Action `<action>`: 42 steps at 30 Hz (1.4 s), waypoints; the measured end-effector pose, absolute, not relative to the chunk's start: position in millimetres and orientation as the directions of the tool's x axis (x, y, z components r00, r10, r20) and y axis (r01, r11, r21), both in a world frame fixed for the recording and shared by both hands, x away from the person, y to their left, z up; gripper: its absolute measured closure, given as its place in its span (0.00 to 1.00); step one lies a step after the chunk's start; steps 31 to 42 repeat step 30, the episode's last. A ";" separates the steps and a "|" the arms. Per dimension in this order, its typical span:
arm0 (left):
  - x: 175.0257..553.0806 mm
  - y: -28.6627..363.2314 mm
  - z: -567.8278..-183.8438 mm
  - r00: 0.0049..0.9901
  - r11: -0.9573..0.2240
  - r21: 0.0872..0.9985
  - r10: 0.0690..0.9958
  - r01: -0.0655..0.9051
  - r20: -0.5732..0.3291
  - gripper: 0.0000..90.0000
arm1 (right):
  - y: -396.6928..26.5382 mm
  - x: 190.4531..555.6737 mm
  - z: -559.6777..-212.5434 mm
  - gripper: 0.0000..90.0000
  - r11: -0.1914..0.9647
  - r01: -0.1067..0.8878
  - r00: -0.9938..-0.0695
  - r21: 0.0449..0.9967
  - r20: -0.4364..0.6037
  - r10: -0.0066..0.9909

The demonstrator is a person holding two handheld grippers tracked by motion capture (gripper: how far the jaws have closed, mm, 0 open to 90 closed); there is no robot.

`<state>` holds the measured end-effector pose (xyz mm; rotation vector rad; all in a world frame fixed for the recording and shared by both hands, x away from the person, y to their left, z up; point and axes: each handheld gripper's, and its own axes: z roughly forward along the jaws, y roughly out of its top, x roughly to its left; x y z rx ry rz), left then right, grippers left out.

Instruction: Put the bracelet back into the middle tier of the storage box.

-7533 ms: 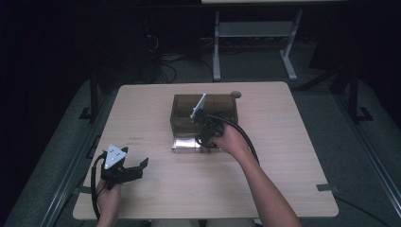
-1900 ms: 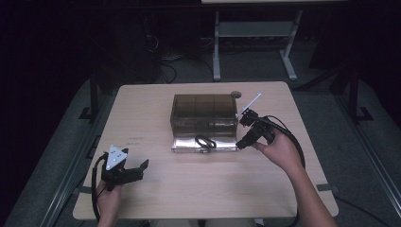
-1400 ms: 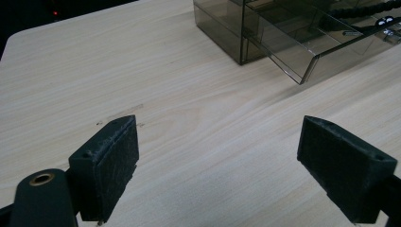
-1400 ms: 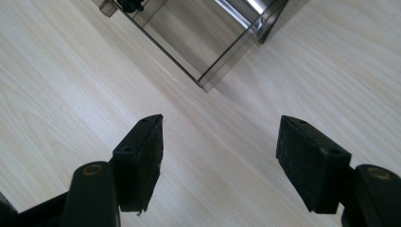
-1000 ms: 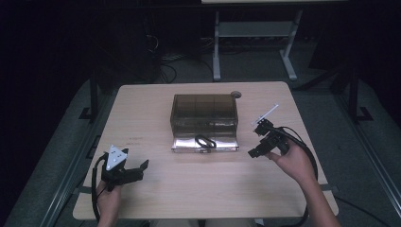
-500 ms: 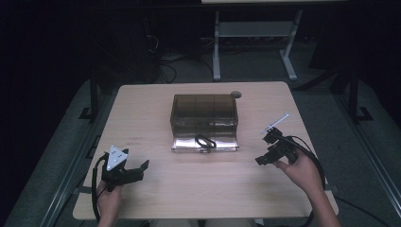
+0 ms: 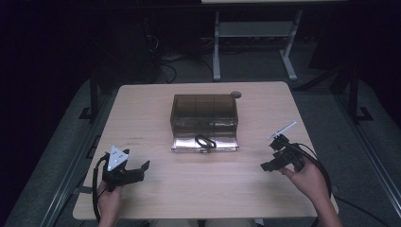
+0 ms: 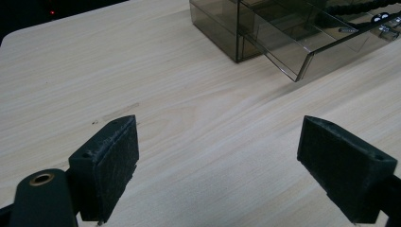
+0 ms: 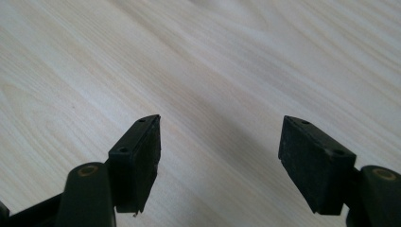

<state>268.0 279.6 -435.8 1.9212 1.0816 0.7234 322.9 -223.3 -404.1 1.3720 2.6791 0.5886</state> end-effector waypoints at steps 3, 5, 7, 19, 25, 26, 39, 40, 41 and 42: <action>268.0 279.6 -435.9 0.470 -0.314 0.850 0.878 0.422 0.091 0.15 | -225.6 317.8 -406.5 0.33 0.521 0.769 -0.593 0.371 0.108 0.798; 268.0 279.5 -436.0 0.470 -0.315 0.850 0.878 0.422 0.092 0.15 | -226.7 317.0 -407.3 0.33 0.526 0.764 -0.598 0.373 0.105 0.795; 268.1 279.5 -436.0 0.471 -0.316 0.850 0.877 0.421 0.093 0.15 | -228.7 313.0 -409.6 0.33 0.521 0.768 -0.593 0.373 0.106 0.798; 267.8 279.3 -435.9 0.473 -0.318 0.848 0.876 0.424 0.093 0.15 | -231.2 297.4 -417.4 0.33 0.510 0.771 -0.588 0.381 0.118 0.800; 267.9 278.8 -436.1 0.474 -0.319 0.849 0.876 0.420 0.094 0.15 | -232.4 288.8 -422.6 0.32 0.500 0.773 -0.583 0.390 0.128 0.802; 267.8 278.5 -436.0 0.474 -0.319 0.849 0.875 0.420 0.094 0.15 | -232.2 285.9 -423.6 0.32 0.499 0.772 -0.583 0.394 0.125 0.803; 267.5 276.8 -435.5 0.473 -0.317 0.850 0.876 0.420 0.093 0.15 | -231.5 279.5 -423.4 0.32 0.500 0.765 -0.586 0.407 0.116 0.802; 267.5 276.8 -435.5 0.473 -0.317 0.850 0.876 0.420 0.093 0.15 | -231.5 279.5 -423.4 0.32 0.500 0.765 -0.586 0.407 0.116 0.802; 267.5 276.8 -435.5 0.473 -0.317 0.850 0.876 0.420 0.093 0.15 | -231.5 279.5 -423.4 0.32 0.500 0.765 -0.586 0.407 0.116 0.802; 267.5 276.8 -435.5 0.473 -0.317 0.850 0.876 0.420 0.093 0.15 | -231.5 279.5 -423.4 0.32 0.500 0.765 -0.586 0.407 0.116 0.802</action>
